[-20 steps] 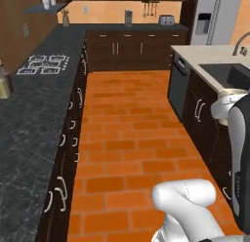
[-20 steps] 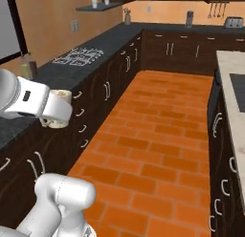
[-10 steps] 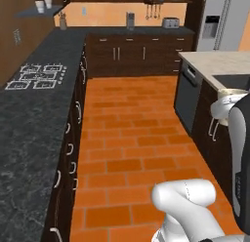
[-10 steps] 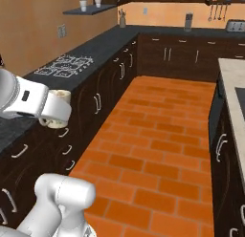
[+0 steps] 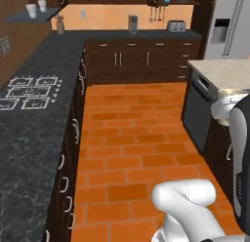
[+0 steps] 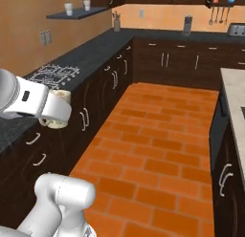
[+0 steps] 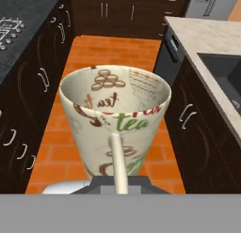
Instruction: Gather all objects into one cabinet and sort the glasses and bowls to opposite sides.
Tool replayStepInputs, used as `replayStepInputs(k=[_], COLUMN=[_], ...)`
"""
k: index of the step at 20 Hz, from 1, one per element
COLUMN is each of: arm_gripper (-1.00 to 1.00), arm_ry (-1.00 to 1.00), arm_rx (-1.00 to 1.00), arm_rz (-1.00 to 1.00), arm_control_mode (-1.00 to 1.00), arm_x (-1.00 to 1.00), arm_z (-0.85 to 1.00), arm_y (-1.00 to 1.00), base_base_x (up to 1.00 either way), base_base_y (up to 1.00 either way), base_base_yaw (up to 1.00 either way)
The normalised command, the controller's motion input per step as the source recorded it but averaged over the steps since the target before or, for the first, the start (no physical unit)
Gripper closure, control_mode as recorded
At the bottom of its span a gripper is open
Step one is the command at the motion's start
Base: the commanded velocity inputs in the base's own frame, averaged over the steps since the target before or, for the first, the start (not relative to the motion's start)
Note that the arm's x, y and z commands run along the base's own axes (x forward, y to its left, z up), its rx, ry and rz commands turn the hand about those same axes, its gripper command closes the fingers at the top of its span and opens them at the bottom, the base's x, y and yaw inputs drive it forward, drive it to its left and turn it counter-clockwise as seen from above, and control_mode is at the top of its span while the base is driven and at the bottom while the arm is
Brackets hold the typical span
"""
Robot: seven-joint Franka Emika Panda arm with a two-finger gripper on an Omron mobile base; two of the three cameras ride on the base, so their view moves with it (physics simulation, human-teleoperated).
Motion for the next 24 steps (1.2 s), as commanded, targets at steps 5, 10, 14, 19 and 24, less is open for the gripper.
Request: replayStepInputs(k=[5,10,14,19,24], arm_gripper=[1.00,1.00,1.00,1.00,1.00], arm_ry=[0.00,0.00,0.00,0.00,0.00], arm_rx=[0.00,0.00,0.00,0.00,0.00], arm_rz=[0.00,0.00,0.00,0.00,0.00], arm_control_mode=[1.00,1.00,1.00,1.00,1.00], arm_x=[0.00,0.00,0.00,0.00,0.00], arm_z=[0.00,0.00,0.00,0.00,0.00], arm_y=[0.00,0.00,0.00,0.00,0.00], base_base_x=[0.99,0.99,0.95,1.00,1.00], base_base_y=[0.00,0.00,-0.11,-0.23,-0.29], base_base_yaw=[0.00,0.00,0.00,0.00,0.00])
